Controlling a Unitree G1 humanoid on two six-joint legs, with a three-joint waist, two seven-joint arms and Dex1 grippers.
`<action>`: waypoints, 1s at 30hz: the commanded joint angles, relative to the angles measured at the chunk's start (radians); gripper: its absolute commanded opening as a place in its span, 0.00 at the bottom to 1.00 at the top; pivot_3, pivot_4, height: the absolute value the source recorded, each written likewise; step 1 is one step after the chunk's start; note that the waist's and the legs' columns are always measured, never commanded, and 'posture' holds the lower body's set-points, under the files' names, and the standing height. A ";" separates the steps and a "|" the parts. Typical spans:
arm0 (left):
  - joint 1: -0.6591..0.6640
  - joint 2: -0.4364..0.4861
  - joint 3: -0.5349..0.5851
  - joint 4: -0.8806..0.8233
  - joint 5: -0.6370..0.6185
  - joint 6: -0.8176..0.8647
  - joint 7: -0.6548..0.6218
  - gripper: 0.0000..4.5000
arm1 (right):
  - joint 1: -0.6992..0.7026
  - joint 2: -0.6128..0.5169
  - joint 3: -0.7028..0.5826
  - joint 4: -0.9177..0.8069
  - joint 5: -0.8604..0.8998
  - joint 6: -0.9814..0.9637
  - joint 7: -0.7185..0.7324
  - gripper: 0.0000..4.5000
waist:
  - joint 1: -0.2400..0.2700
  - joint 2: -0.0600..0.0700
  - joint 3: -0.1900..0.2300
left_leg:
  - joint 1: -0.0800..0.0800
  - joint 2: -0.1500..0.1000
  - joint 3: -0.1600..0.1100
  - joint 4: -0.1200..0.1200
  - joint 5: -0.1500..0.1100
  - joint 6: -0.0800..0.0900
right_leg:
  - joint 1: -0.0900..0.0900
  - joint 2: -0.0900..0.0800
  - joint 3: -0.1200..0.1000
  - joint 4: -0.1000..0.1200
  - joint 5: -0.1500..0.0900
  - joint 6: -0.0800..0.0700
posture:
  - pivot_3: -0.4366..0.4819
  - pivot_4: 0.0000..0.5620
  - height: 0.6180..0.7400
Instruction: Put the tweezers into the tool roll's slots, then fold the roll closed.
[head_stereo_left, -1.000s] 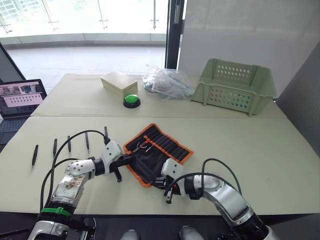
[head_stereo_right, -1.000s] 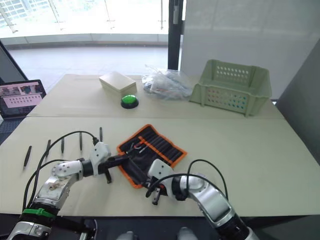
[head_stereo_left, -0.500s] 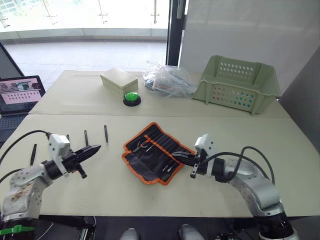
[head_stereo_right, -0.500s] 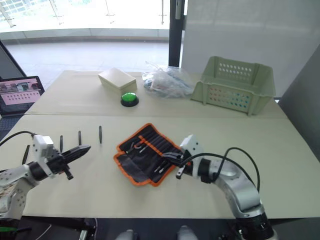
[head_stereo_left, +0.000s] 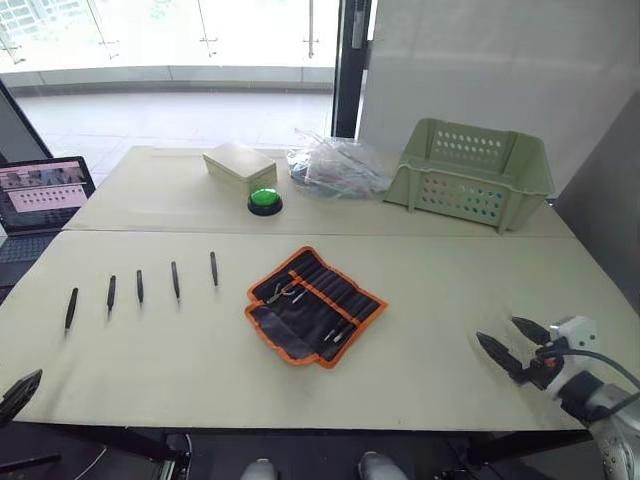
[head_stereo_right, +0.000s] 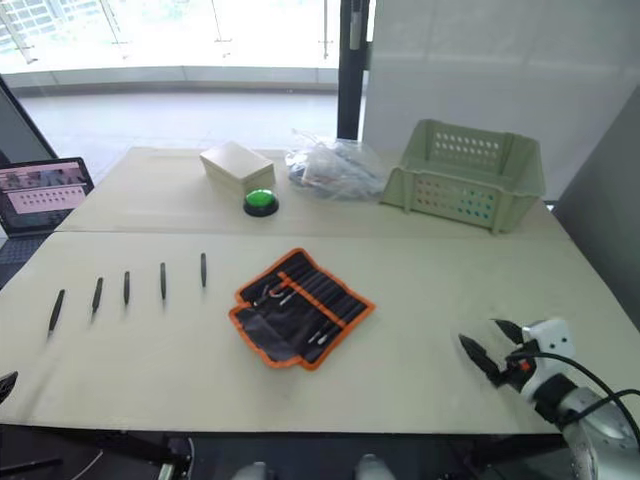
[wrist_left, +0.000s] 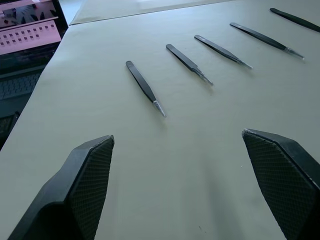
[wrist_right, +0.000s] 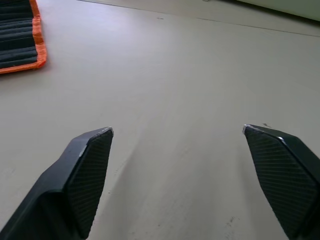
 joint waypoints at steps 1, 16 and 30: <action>0.006 0.003 0.030 -0.010 -0.019 -0.020 0.004 1.00 | -0.006 0.004 -0.018 -0.005 0.025 -0.041 -0.003 1.00 | -0.001 0.000 0.000 | 0.000 0.000 0.000 0.000 0.000 0.000 | 0.000 0.000 0.000 0.000 0.003 -0.004 | 0.48 0.27 0.78; 0.003 -0.106 0.006 -0.156 -0.059 0.147 0.192 1.00 | -0.229 -0.107 0.225 -0.202 0.115 0.164 0.138 1.00 | -0.005 0.000 0.000 | 0.000 0.000 0.000 -0.001 -0.001 0.000 | 0.000 0.000 0.001 0.000 0.003 -0.005 | 0.48 0.27 0.78; -0.185 -0.099 -0.112 -0.160 0.006 0.282 0.432 1.00 | -0.381 -0.230 0.388 -0.267 0.174 0.241 0.394 1.00 | 0.008 -0.004 0.001 | -0.001 -0.002 -0.002 -0.001 -0.001 0.000 | 0.000 -0.002 -0.001 0.000 0.003 -0.004 | 0.48 0.27 0.78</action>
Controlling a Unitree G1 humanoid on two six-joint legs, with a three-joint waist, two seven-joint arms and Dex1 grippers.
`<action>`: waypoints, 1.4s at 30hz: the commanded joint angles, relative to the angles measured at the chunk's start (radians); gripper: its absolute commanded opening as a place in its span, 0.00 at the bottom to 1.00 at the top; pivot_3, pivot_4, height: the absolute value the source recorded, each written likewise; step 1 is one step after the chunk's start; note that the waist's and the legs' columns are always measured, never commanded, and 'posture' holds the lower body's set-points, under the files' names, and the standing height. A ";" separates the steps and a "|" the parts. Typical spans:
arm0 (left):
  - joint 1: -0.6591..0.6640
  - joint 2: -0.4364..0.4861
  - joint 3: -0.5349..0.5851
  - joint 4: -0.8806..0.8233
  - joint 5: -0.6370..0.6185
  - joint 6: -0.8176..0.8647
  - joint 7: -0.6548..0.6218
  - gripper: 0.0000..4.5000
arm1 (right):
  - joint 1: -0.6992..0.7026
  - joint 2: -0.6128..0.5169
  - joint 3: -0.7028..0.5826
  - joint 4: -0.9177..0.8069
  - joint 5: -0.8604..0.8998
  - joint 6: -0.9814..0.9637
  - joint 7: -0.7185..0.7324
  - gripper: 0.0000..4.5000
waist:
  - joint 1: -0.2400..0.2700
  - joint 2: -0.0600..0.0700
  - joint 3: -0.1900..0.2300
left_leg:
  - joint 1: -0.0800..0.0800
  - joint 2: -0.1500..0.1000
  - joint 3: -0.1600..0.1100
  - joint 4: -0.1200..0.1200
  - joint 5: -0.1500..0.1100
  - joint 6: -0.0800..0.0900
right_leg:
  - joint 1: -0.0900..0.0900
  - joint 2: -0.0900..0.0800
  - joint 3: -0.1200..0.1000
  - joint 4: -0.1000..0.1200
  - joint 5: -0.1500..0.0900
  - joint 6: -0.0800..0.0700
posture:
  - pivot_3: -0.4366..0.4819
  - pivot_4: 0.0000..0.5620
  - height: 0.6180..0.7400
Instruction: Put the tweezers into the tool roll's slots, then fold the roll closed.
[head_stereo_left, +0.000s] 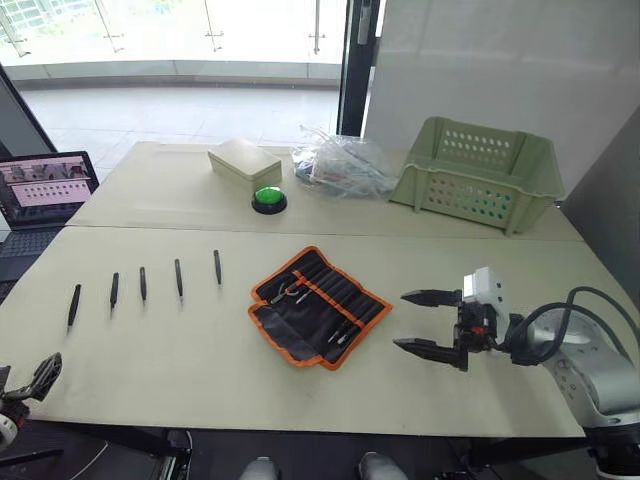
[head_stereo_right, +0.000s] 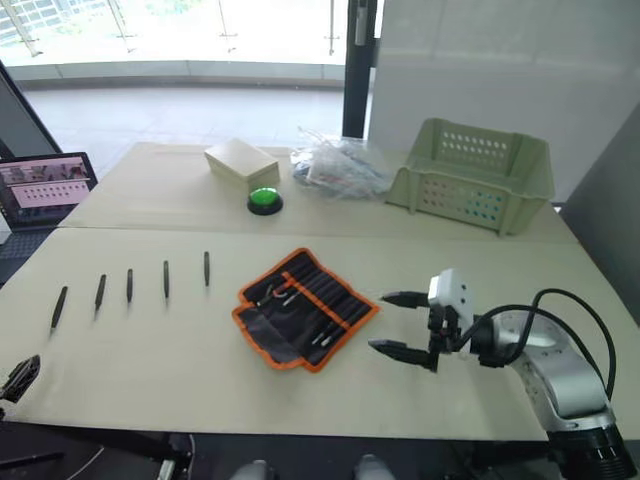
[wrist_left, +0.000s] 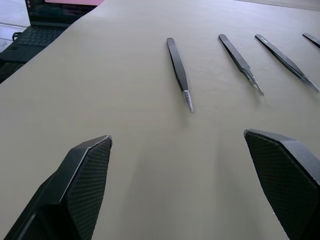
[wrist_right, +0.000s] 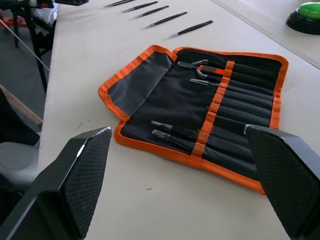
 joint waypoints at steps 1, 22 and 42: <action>-0.055 0.044 -0.026 0.057 0.032 -0.004 0.016 1.00 | -0.020 -0.008 -0.017 -0.051 0.041 0.018 0.003 1.00 | -0.004 0.000 0.000 | 0.000 0.000 0.000 0.000 0.000 0.000 | 0.000 0.000 0.000 0.000 0.000 0.000 | 0.48 0.27 0.78; -0.528 0.133 -0.251 0.720 0.201 -0.137 -0.045 0.45 | 0.143 0.036 -0.026 -0.032 0.007 -0.075 -0.035 1.00 | 0.032 0.014 -0.002 | 0.001 -0.003 -0.001 0.000 0.000 0.000 | 0.001 -0.001 -0.001 0.002 0.000 0.000 | 0.48 0.27 0.78; -0.489 0.175 -0.230 0.608 0.182 -0.223 -0.077 0.00 | 0.149 0.042 -0.028 -0.022 0.005 -0.073 -0.073 1.00 | 0.025 0.012 -0.001 | 0.000 -0.002 -0.002 0.000 0.000 0.000 | 0.001 -0.001 -0.002 0.001 0.000 0.001 | 0.48 0.27 0.78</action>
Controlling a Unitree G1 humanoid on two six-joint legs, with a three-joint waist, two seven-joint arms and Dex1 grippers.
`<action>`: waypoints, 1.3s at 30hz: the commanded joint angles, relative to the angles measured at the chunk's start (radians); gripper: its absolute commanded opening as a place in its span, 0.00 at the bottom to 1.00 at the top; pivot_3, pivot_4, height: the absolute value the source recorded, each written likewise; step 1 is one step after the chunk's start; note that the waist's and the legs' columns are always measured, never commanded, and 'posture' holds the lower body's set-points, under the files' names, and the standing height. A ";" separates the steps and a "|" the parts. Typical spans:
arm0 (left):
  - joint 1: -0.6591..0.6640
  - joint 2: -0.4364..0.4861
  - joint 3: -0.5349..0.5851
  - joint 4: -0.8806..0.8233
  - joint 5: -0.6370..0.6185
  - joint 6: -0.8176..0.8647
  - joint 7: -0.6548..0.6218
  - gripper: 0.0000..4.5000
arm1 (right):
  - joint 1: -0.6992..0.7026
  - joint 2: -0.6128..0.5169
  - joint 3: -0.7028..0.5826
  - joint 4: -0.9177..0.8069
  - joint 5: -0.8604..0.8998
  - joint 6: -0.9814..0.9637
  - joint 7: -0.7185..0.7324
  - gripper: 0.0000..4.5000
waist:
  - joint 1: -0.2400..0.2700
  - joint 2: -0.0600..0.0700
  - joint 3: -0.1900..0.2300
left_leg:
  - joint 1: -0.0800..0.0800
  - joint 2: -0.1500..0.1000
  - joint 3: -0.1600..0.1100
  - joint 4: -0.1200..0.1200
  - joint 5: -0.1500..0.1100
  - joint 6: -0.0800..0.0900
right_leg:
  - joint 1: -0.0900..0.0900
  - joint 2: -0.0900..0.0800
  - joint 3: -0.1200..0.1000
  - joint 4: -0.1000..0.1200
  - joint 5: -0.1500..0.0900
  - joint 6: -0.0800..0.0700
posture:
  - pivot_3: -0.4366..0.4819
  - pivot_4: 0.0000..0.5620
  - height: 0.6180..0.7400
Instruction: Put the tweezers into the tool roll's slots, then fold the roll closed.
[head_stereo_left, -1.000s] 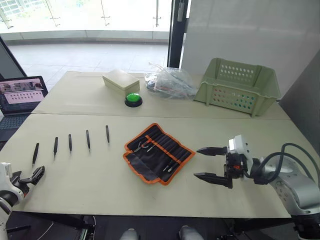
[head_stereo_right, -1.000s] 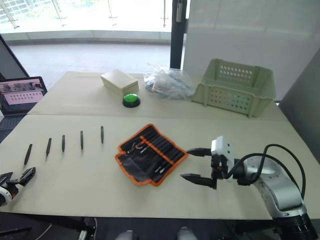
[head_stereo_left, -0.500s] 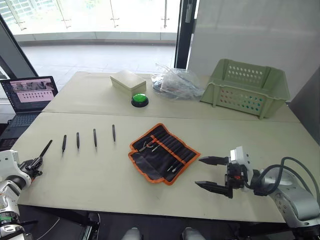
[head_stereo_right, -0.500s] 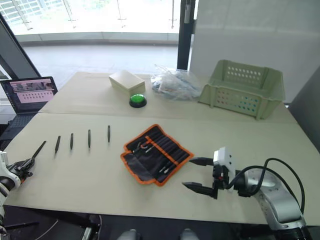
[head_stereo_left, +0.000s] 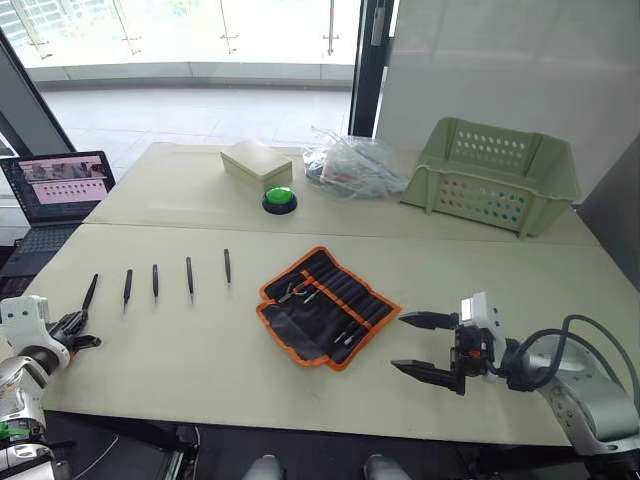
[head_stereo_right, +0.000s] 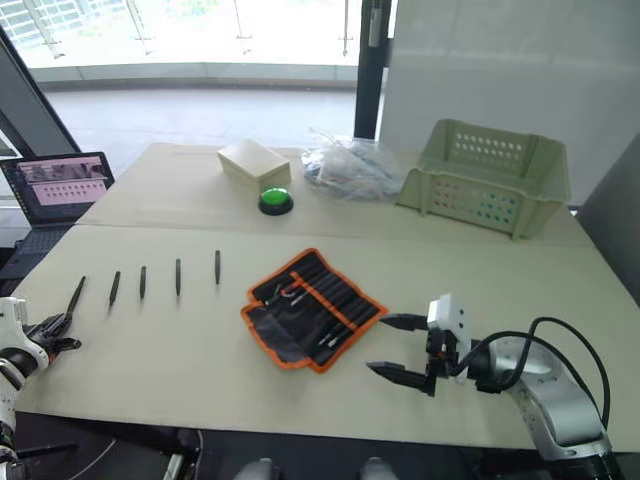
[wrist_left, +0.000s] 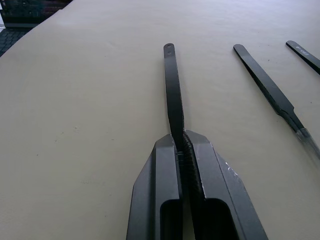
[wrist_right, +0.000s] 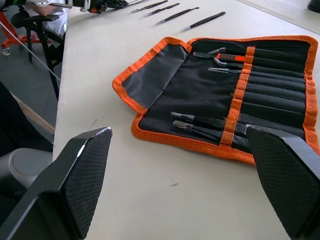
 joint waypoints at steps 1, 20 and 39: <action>0.055 0.019 0.021 -0.125 -0.027 0.027 -0.011 0.00 | -0.003 0.005 -0.026 -0.016 0.009 -0.005 -0.015 1.00 | -0.006 -0.002 0.001 | 0.000 0.000 0.000 0.000 0.000 0.000 | 0.000 0.000 0.000 0.000 0.000 0.000 | 0.48 0.27 0.78; 0.419 -0.043 0.063 -1.112 -0.338 0.483 0.009 0.00 | -0.112 0.147 0.059 0.045 -0.116 -0.063 -0.182 0.01 | -0.032 -0.010 0.003 | -0.001 0.002 -0.001 0.000 0.000 0.000 | -0.001 0.001 0.000 0.000 0.000 0.000 | 0.48 0.27 0.78; 0.075 0.014 -0.492 -1.363 -0.374 0.923 0.083 0.00 | -0.219 0.312 0.231 0.205 -0.366 -0.011 -0.410 0.01 | -0.036 -0.009 0.004 | -0.003 0.001 -0.001 0.000 0.000 0.000 | -0.003 0.001 0.001 0.000 0.000 -0.001 | 0.48 0.27 0.78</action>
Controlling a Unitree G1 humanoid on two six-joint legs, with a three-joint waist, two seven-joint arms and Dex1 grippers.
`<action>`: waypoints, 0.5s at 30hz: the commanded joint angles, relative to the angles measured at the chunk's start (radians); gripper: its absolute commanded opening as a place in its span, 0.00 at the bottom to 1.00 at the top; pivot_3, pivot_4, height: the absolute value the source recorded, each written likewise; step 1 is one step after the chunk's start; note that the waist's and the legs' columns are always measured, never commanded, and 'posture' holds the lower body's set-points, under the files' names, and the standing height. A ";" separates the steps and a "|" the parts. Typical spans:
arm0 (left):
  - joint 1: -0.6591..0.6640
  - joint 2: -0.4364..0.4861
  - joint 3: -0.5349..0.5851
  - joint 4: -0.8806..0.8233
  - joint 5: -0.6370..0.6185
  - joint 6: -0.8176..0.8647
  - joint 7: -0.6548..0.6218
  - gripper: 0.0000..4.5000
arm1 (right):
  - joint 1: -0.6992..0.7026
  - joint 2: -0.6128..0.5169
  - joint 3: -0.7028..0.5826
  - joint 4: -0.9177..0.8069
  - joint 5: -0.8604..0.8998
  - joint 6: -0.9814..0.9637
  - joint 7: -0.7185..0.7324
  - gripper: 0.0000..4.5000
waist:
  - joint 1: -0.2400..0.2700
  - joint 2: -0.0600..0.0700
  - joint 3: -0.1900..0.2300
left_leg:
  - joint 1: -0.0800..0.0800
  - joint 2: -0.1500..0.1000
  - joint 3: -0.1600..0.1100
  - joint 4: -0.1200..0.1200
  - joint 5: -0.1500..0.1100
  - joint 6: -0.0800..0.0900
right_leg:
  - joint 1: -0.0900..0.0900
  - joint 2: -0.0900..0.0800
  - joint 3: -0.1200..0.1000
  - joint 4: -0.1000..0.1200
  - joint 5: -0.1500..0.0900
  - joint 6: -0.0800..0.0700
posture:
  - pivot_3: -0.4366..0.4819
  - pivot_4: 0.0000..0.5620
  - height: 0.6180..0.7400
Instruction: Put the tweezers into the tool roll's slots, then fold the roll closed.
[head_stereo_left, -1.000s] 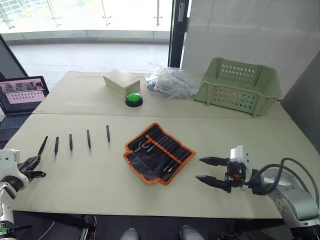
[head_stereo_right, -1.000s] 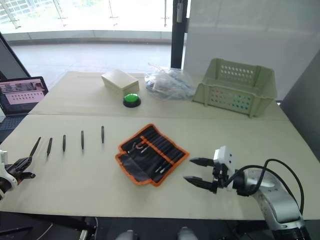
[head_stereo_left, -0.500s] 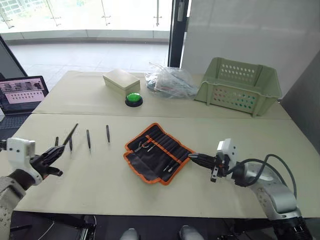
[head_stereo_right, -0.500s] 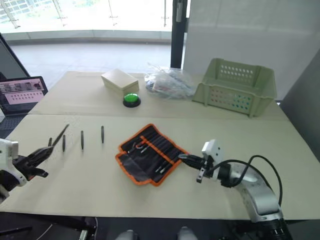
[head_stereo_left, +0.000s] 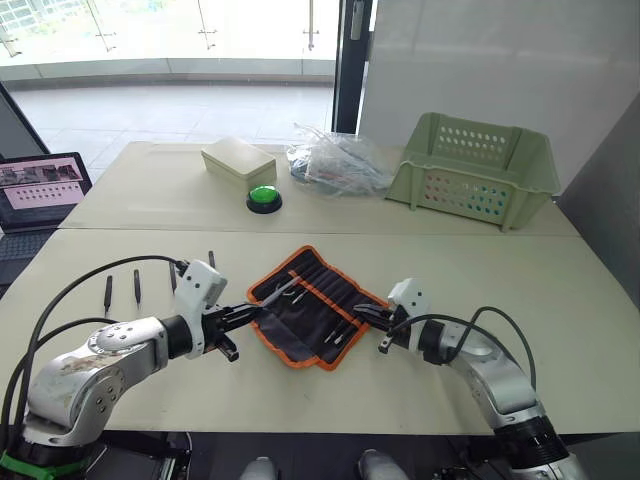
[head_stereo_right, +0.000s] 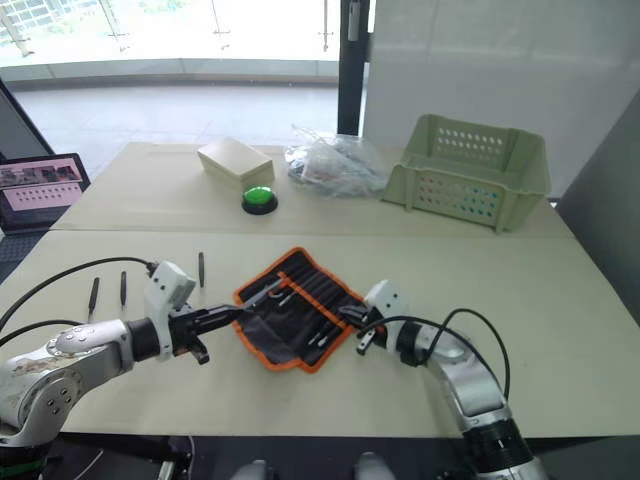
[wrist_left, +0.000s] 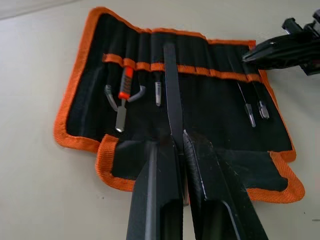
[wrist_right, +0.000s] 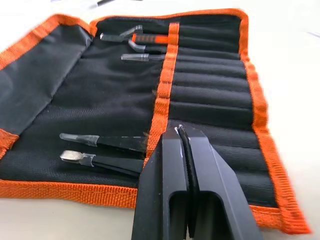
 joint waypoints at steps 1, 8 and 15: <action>-0.043 0.042 -0.046 -0.010 0.023 0.054 -0.011 0.00 | -0.007 0.003 0.005 -0.001 -0.029 0.012 -0.027 0.01 | -0.002 0.000 0.000 | 0.000 0.000 0.000 0.000 0.000 0.000 | 0.000 0.000 0.000 0.000 0.000 0.000 | 0.48 0.27 0.78; -0.144 0.071 -0.129 0.064 0.091 0.096 -0.030 0.00 | 0.034 0.000 0.045 -0.021 -0.068 0.064 -0.053 0.01 | -0.001 0.000 0.000 | 0.001 0.000 0.000 0.000 0.000 0.000 | 0.001 0.000 0.000 0.000 0.000 0.000 | 0.48 0.27 0.78; -0.207 0.075 -0.174 0.099 0.121 0.101 -0.077 0.00 | 0.033 0.017 0.070 -0.041 -0.079 0.121 -0.088 0.01 | -0.002 0.000 0.000 | 0.001 0.000 0.000 0.000 0.000 0.000 | 0.001 0.001 0.000 0.000 0.000 0.000 | 0.48 0.27 0.78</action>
